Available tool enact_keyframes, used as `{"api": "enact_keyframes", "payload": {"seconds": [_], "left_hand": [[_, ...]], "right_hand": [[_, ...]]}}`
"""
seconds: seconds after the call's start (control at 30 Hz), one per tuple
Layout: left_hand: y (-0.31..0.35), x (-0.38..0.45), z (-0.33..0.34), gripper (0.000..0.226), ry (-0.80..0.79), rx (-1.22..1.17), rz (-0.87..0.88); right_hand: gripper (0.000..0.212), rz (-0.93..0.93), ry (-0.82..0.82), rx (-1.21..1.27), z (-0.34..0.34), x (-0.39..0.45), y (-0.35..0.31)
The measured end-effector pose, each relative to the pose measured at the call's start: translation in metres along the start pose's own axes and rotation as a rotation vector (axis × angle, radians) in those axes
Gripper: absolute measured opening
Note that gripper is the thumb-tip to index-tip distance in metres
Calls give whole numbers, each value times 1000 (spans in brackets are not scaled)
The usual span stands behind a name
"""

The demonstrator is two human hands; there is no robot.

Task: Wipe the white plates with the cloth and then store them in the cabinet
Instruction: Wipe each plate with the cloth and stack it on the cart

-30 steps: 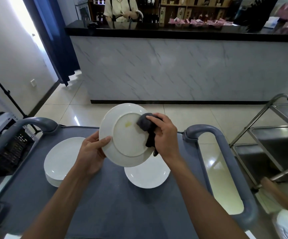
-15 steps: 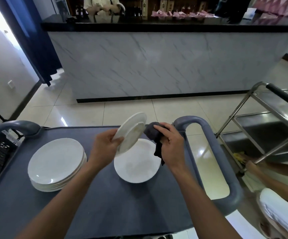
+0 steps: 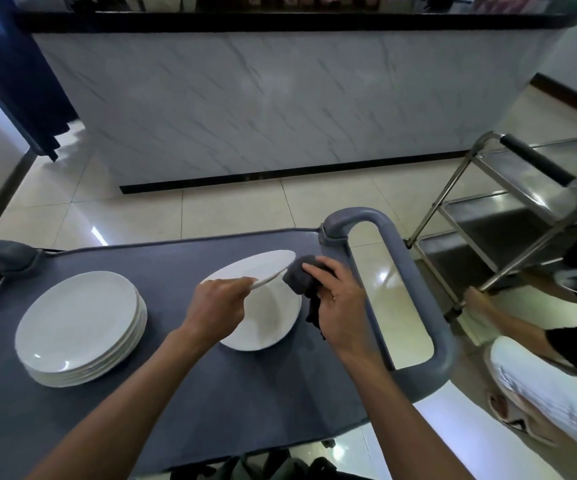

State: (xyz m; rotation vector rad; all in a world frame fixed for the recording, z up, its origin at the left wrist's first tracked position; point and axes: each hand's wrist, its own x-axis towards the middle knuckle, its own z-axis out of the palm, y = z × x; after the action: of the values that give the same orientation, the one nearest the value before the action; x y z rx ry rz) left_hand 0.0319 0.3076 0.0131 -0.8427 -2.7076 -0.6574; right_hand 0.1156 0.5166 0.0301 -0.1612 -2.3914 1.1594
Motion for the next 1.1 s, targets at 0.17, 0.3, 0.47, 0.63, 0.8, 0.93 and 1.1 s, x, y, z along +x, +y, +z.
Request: {"api": "enact_keyframes", "payload": {"seconds": [0.17,0.3,0.47,0.63,0.8,0.93,1.1], "left_hand": [[1,-5,18,36,-59,18,60],[-2,-14,30,39,-128,72,149],[-9,-24,38,47,-158,125,222],[-12,-35,45,46,-227,142,262],[-14,-44,46,38,-291,139,251],[-16,-55,45,39,-351,118,252],[-17,-61,46,36,-392,123,226]], "right_hand": [[36,26,-2,-16,3,-5,12],[34,56,7,-9,5,-9,18],[35,68,17,-16,10,-12,22],[36,66,4,-4,23,-14,25],[37,66,-8,-4,34,-18,27],[37,66,-14,-10,37,-24,27],[38,78,-18,-15,40,-31,28]]}}
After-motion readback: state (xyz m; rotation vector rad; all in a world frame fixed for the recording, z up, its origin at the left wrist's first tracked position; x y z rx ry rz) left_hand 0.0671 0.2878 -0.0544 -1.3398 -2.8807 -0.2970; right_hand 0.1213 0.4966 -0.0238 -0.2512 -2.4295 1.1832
